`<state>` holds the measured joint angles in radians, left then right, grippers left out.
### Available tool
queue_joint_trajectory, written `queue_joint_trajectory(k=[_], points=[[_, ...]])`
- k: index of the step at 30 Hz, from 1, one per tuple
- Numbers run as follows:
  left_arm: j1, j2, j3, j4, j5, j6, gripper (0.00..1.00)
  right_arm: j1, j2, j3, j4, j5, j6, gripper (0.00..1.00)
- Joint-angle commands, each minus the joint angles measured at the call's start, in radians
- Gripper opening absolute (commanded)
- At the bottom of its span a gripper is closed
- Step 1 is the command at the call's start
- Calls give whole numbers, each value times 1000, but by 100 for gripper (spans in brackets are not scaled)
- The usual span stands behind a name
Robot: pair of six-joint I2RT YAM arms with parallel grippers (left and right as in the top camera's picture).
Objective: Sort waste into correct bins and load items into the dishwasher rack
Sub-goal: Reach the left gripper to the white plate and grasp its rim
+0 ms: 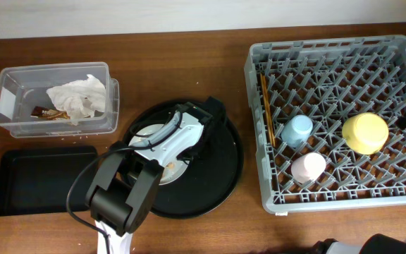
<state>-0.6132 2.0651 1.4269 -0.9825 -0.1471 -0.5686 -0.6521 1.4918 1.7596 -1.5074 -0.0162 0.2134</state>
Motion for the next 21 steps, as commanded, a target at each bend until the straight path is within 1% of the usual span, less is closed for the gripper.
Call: queue_joint_trajectory(k=[1,2,4,5,8,10,12,15,17,19,21], points=[[-1,35,-7,2,-8,-3,24,-4,-2,6,0,9,5,99],[-1,35,-7,2,-8,-3,16,-4,-2,6,0,9,5,99],[-1,35,-5,-10,-15,-4,4,-4,-2,6,0,9,5,99],[-1,35,0,-24,-17,-4,1,-4,-2,6,0,9,5,99],[-1,34,53,-110,-43,-17,1,-4,-2,6,0,9,5,99],[-1,34,111,-203,-98,-71,1,-4,-2,6,0,9,5,99],[8,34,189,-296,-106,-75,1,-4,-2,6,0,9,5,99],[51,29,292,-396,-105,-75,1,-4,-2,6,0,9,5,98],[115,-3,366,-457,-104,-75,1,-4,-2,6,0,9,5,99],[177,-44,383,-472,-87,-71,1,-4,-2,6,0,9,5,99],[310,-129,383,-479,-73,-64,1,-4,-2,6,0,9,5,99]])
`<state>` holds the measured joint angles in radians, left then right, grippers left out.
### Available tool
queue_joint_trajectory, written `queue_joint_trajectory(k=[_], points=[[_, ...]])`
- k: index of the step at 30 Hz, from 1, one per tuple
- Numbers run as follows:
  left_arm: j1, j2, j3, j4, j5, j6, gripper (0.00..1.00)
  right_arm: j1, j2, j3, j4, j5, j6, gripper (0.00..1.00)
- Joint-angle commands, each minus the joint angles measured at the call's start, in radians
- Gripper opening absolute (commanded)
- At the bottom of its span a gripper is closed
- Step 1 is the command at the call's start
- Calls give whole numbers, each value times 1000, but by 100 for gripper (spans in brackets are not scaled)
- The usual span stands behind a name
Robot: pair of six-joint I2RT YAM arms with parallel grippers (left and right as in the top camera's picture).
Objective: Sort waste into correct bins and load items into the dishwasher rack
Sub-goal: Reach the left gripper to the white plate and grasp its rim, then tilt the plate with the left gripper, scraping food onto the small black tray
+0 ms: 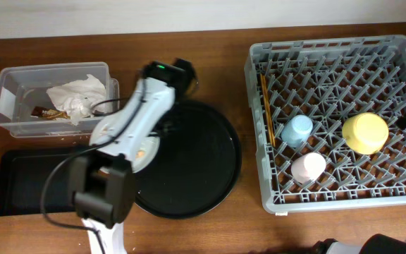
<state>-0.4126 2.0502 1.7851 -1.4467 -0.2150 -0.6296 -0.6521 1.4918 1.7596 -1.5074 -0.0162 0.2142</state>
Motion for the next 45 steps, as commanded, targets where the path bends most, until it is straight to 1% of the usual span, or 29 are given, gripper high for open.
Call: queue_joint_trajectory(k=[1,3,5,6,7,8,10,13,16,18,19,21,23,25,26,28,30,31,33,34,36,37,38,39,40,42,43,45], points=[[170,-151,24,-10,18,26,1,-4,-2,6,0,9,4,99],[290,-211,24,5,90,71,1,-4,-2,6,0,9,4,99],[439,-238,24,19,119,71,1,-4,-2,6,0,9,4,99],[484,-238,24,22,136,71,1,-4,-2,6,0,9,4,99],[555,-237,24,37,178,89,1,-4,-2,6,0,9,4,98],[600,-237,24,61,219,112,1,-4,-2,6,0,9,4,99],[710,-237,22,101,282,112,1,-4,-2,6,0,9,4,99],[834,-237,11,152,386,112,1,-4,-2,6,0,9,4,99],[888,-236,-26,187,438,112,1,-4,-2,6,0,9,4,99],[898,-235,-58,221,456,112,1,-4,-2,6,0,9,4,99],[900,-235,-89,248,488,113,1,-3,-2,6,0,9,4,98],[900,-235,-113,269,576,157,1,-4,-2,6,0,9,4,99],[900,-235,-114,268,604,158,1,-4,-2,6,0,9,4,99],[902,-235,-114,255,668,166,1,-4,-2,6,0,9,4,99],[915,-235,-114,256,701,180,1,-4,-2,6,0,9,4,99],[953,-235,-115,242,709,186,1,-4,-2,6,0,9,4,99],[1022,-235,-115,198,824,262,1,-4,-2,6,0,9,4,99],[1054,-235,-115,190,842,266,1,-4,-2,6,0,9,4,99],[1130,-235,-115,155,908,322,1,-3,-2,6,0,9,4,99],[1159,-235,-115,151,912,322,1,-4,-2,6,0,9,4,99],[1202,-235,-117,144,1015,373,1,-4,-2,6,0,9,4,99],[1233,-235,-128,147,1099,401,1,-4,-2,6,0,9,4,99],[1258,-235,-149,161,1104,401,1,-4,-2,6,0,9,4,99],[1277,-235,-176,162,1147,429,1,-4,-2,6,0,9,4,99],[1292,-235,-204,178,1212,468,1,-4,-2,6,0,9,4,99],[1323,-235,-262,190,1325,474,1,-4,-2,6,0,9,4,99],[1343,-235,-297,203,1407,520,1,-4,-2,6,0,9,4,99],[1378,-235,-330,222,1405,528,1,-4,-2,6,0,9,4,99]])
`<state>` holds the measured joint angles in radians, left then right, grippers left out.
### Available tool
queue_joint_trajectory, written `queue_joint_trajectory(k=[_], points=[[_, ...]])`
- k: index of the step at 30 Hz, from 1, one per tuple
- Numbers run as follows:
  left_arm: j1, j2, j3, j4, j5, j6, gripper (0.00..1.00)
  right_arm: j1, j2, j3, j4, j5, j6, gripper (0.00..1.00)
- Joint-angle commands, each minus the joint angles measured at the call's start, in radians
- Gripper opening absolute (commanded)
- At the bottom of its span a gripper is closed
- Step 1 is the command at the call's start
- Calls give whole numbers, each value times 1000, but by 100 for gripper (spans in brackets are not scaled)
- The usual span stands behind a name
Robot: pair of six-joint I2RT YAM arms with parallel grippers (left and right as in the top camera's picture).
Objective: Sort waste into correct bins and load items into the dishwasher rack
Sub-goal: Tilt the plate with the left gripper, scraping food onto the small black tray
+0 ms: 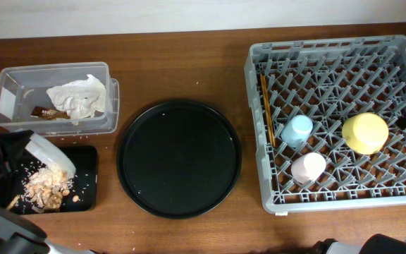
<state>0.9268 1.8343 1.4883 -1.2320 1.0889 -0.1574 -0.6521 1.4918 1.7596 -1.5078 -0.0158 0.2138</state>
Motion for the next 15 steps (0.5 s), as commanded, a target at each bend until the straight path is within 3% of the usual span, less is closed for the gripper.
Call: queue_joint_trajectory(k=[1,6,7,9,13,15], points=[[58,-19,-35,0,101,75,1,-4,-2,6,0,9,4,99],[74,-19,-35,-147,266,257,1,-4,-2,6,0,8,4,99],[78,-19,-35,-118,246,250,1,-4,-2,6,0,9,4,99],[77,-19,-35,-204,269,281,1,-4,-2,6,0,9,4,99],[70,-62,-35,-457,276,499,1,-4,-2,6,0,9,4,99],[31,-161,-35,-457,273,488,1,-4,-2,6,0,9,5,99]])
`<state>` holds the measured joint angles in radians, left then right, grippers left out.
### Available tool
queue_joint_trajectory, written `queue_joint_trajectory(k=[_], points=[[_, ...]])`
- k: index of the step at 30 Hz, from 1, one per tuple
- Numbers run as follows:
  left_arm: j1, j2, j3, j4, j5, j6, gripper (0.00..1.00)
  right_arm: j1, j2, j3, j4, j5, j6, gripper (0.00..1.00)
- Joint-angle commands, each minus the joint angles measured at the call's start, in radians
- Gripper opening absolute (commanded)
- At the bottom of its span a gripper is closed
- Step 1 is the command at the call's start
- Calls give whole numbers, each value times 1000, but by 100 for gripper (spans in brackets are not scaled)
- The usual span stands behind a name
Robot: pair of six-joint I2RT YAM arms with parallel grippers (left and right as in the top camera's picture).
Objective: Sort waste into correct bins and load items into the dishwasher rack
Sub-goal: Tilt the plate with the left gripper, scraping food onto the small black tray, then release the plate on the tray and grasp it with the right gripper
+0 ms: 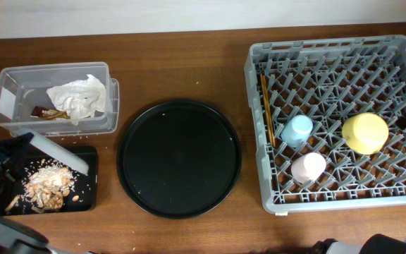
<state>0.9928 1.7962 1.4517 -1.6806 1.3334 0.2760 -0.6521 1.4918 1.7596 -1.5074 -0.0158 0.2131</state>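
At the far left edge my left gripper (pixel 4 152) is shut on a white plate (pixel 56 152). The plate is tipped steeply, almost edge-on, over the black rectangular tray (pixel 87 197). A heap of pale food scraps (pixel 44 187) lies in that tray. The grey dishwasher rack (pixel 259 141) at the right holds wooden chopsticks (pixel 265 106), a blue cup (pixel 298 130), a pink cup (pixel 307 168) and a yellow bowl (pixel 365 132). The round black tray (pixel 178 156) in the middle is bare. My right gripper is out of view.
A clear plastic bin (pixel 5 77) at the back left holds a crumpled white tissue (pixel 80 95) and a brown wrapper (pixel 48 111). A few crumbs lie on the table by the bin. The rack fills the right side up to the table's edge.
The plate has tipped further and now shows almost edge-on over the rectangular tray. The scraps have spread a little in the tray. My left gripper stays at the far left edge.
My left arm first reached over a white plate with scraps on the round tray. Then the plate was at the round tray's left rim, near the bin. Later it was tilted over the rectangular tray with scraps lying there, and now it is steeper still.
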Motion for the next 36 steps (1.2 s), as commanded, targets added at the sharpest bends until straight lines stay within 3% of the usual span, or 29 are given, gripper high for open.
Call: queue_joint_trajectory(k=[1,3,5,7,8,10,11,13,14,17,22,23,24,26,29,30,31,32,33,34,36], points=[[-95,-202,2,-7,32,54,1,-4,-2,6,0,9,5,99],[-238,-291,2,24,31,53,1,-4,-2,6,0,9,5,99],[-455,-335,2,129,-75,-70,1,-4,-2,6,0,9,5,99],[-856,-339,2,319,-384,-319,1,-4,-2,6,0,9,5,99],[-1069,-335,2,437,-674,-482,1,-4,-2,6,0,9,5,99],[-1308,-310,2,507,-1037,-681,1,-4,-2,6,0,9,5,99],[-1482,-267,2,547,-1298,-771,1,-4,-2,6,0,9,5,99],[-1637,-173,2,569,-1560,-854,1,-4,-2,6,0,9,5,99],[-1682,-105,2,580,-1618,-857,1,-4,-2,6,0,9,5,99],[-1712,67,2,631,-1567,-856,1,-4,-2,6,0,9,5,99],[-1713,78,2,715,-1422,-856,6,-4,-2,6,0,9,5,99],[-1713,78,2,711,-1424,-854,20,-4,-2,6,0,9,5,99],[-1712,77,6,711,-1424,-836,54,-4,-2,6,0,9,5,99],[-1703,75,70,656,-1436,-820,56,-4,-2,6,0,9,5,99],[-1575,26,356,463,-1572,-821,56,-4,-2,6,0,9,5,99],[-1450,-6,451,414,-1581,-822,56,-4,-2,6,0,9,5,99],[-1350,-28,465,414,-1588,-821,64,-4,-2,6,0,9,5,98],[-1248,-37,465,393,-1592,-821,87,-4,-2,6,0,9,5,99],[-1158,-37,465,359,-1592,-821,99,-4,-2,6,0,9,5,99],[-1037,-37,464,303,-1592,-821,99,-4,-2,6,0,9,5,99],[-919,-37,464,262,-1584,-821,99,-3,-2,6,3,-40,26,99]])
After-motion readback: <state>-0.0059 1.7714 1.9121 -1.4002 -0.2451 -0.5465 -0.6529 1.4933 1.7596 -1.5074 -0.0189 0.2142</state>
